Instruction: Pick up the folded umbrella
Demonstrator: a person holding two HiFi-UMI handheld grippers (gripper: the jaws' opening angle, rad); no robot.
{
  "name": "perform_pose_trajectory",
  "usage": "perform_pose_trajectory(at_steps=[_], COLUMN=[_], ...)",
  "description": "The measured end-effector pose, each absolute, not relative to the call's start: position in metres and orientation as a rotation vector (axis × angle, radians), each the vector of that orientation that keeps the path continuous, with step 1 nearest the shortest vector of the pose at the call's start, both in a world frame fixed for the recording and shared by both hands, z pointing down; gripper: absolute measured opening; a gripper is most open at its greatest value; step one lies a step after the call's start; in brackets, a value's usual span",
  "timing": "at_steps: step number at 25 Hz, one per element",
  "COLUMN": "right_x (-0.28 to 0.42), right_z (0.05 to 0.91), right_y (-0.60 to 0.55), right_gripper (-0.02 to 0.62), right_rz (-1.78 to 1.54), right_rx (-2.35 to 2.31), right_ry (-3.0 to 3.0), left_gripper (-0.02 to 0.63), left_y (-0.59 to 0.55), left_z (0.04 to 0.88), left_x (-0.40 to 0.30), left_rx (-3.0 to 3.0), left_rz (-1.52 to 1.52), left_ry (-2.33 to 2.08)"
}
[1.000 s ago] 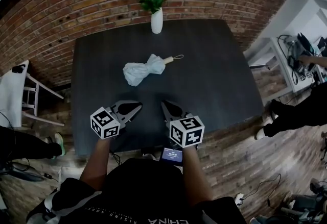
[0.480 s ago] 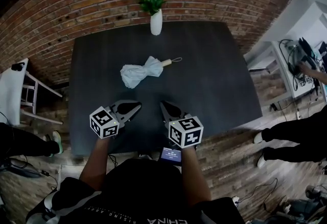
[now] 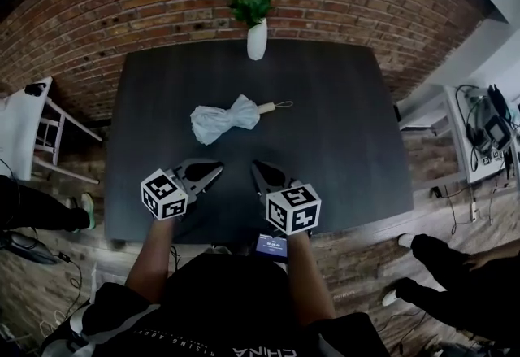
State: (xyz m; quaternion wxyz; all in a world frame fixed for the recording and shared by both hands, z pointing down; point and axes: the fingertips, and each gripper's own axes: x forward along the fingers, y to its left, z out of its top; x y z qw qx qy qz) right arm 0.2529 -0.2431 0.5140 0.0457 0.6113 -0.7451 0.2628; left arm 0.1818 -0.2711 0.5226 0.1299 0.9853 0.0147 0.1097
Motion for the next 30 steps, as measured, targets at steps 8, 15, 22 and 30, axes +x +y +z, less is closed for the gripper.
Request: perform_pose_trajectory(at_steps=[8, 15, 22, 30], right_x=[0.279, 0.3, 0.282, 0.262], right_z=[0.514, 0.527, 0.543, 0.561], right_y=[-0.263, -0.279, -0.298, -0.348], right_gripper=[0.009, 0.011, 0.012, 0.098], right_rz=[0.732, 0.671, 0.57, 0.524], right_rx=[1.66, 1.394, 1.082, 0.959], right_ry=[-2.351, -2.416, -2.44, -2.392], left_gripper=[0.002, 0.002, 0.002, 0.002], left_y=[-0.283, -0.281, -0.277, -0.309], left_z=[0.521, 0.523, 0.529, 0.538], left_x=[0.209, 0.227, 0.221, 0.215], left_rx=[2.851, 2.838, 2.796, 2.754], left_rz=[0.3, 0.307, 0.288, 0.229], left_ry=[-0.102, -0.227, -0.341, -0.383])
